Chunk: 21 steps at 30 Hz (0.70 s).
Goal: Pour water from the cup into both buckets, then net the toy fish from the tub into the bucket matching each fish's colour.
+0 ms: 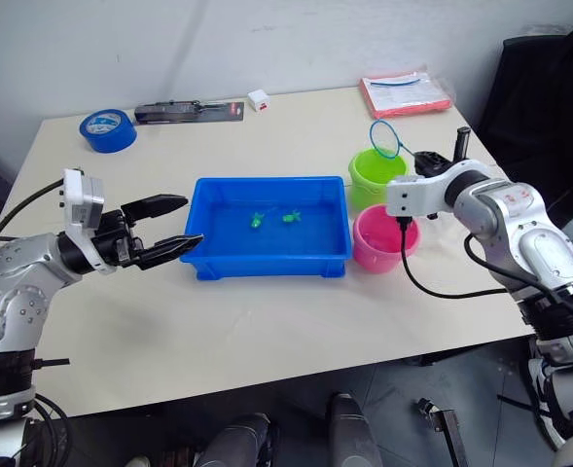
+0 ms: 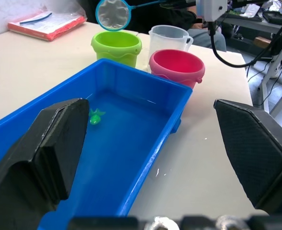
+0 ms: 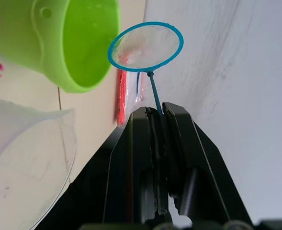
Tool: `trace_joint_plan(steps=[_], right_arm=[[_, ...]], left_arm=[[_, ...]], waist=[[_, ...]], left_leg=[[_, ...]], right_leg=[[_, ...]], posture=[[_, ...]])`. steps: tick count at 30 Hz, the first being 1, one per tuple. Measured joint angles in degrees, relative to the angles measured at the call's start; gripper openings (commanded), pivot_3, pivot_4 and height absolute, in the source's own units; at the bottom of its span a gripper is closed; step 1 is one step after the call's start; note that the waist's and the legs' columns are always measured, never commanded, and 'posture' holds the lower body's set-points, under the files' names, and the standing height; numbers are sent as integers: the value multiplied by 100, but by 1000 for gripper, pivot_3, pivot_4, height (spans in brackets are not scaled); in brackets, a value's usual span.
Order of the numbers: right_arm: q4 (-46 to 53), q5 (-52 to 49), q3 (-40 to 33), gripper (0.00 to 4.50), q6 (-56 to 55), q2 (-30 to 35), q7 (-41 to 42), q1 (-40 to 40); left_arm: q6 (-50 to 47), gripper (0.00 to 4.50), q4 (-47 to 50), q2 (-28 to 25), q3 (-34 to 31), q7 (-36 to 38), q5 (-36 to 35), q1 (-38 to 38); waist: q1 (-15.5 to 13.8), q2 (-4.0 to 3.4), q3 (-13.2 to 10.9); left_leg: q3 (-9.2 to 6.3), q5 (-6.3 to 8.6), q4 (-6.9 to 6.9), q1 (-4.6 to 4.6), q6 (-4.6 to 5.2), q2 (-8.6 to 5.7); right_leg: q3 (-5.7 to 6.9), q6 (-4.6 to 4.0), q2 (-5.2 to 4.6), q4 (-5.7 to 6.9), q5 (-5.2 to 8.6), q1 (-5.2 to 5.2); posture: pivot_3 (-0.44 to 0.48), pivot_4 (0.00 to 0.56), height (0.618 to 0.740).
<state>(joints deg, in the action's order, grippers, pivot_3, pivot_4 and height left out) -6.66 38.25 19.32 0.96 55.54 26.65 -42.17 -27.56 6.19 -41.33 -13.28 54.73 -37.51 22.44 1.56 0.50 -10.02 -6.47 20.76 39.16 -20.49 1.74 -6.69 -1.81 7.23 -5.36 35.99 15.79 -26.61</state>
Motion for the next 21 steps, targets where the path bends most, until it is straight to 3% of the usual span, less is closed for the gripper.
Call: trace_joint_plan(steps=[3, 6, 13, 17, 21], right_arm=[[194, -399, -361, 794, 375, -305, 375, 19], [558, -1237, -803, 794, 1432, -902, 1151, -302], [1116, -3117, -1421, 794, 5480, -1633, 2746, -1530], [1133, -4067, -1379, 794, 7655, -1705, 3085, -2075], [1102, -4751, -1240, 794, 8786, -1546, 3135, -2328]], left_arm=[[0, 4500, 4, -2, -4, 1, -3, 0], [-3, 4500, -4, -35, -27, -4, -4, -9], [-1, 4500, -14, -135, -156, -47, 8, -66], [10, 4500, 10, -142, -172, -107, 48, -210], [33, 4500, 13, -167, -173, -118, 144, -323]], waist=[[13, 0, 0], [59, 0, 0], [-12, -1, 0], [-19, -1, 0], [-17, 0, 0]], left_leg=[[2, 0, 0, 1, 0, 2], [7, 0, -1, 3, -1, 13], [-7, 0, 2, 2, -1, 12], [-14, 1, -1, 0, -1, 11], [-11, 1, -2, -2, -1, 10]], right_leg=[[-4, 0, 2, 1, 0, -1], [-7, 0, 9, 1, 0, -2], [4, -7, 5, 1, -4, 10], [3, -7, 2, 0, -4, 9], [5, -7, 0, 0, -4, 6]], posture=[[0, 150, 740], [0, 150, 740], [0, 150, 740], [0, 150, 740], [0, 150, 740]])
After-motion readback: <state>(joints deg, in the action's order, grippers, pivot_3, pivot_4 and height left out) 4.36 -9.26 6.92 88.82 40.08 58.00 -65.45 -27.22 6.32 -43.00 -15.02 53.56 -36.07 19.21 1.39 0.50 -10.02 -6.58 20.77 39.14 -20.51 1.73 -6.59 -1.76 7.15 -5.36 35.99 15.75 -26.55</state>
